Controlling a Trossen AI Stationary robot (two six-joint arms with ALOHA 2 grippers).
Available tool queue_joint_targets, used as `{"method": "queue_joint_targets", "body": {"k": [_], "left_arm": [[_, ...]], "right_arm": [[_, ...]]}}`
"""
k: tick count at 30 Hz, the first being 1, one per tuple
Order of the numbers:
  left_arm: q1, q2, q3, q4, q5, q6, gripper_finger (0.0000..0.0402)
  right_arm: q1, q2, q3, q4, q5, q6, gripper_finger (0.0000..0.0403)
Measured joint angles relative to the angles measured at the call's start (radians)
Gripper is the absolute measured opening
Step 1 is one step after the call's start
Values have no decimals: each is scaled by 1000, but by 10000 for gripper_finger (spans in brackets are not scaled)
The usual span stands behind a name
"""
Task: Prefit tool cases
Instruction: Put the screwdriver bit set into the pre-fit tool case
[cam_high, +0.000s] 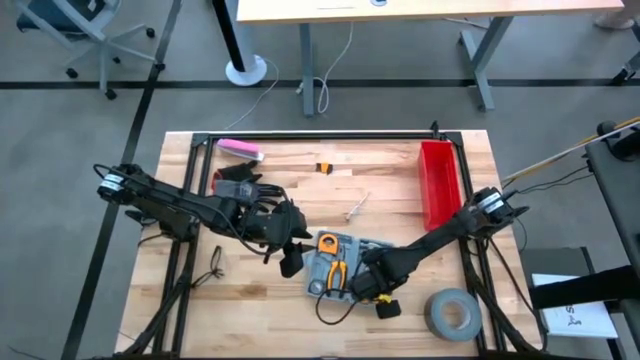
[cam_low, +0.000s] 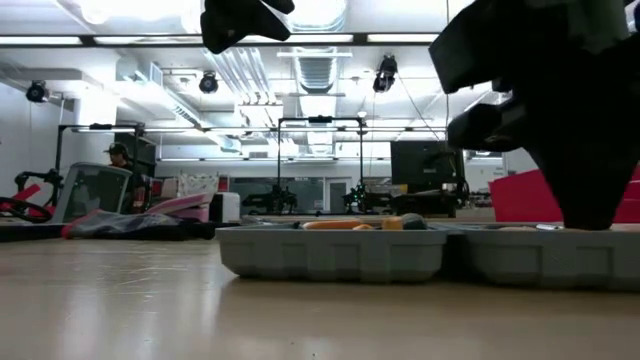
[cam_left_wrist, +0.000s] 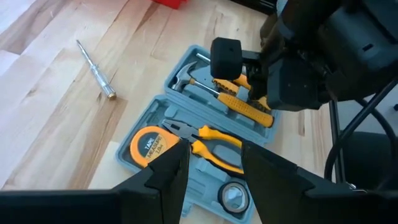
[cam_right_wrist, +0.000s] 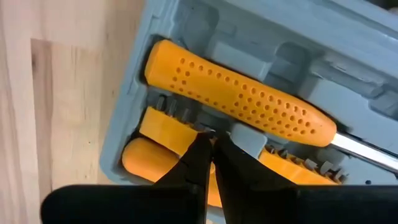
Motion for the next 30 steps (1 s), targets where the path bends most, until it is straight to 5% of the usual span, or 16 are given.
{"method": "queue_joint_targets", "body": {"k": [18,30], "left_arm": [[-1,0,0,-1,0,-3,153],[-1,0,0,-7,0,-3,153]], "right_arm": [[4,-106,17,-117,67,103,7],[1,-60,-38,6,35,51,7]]}}
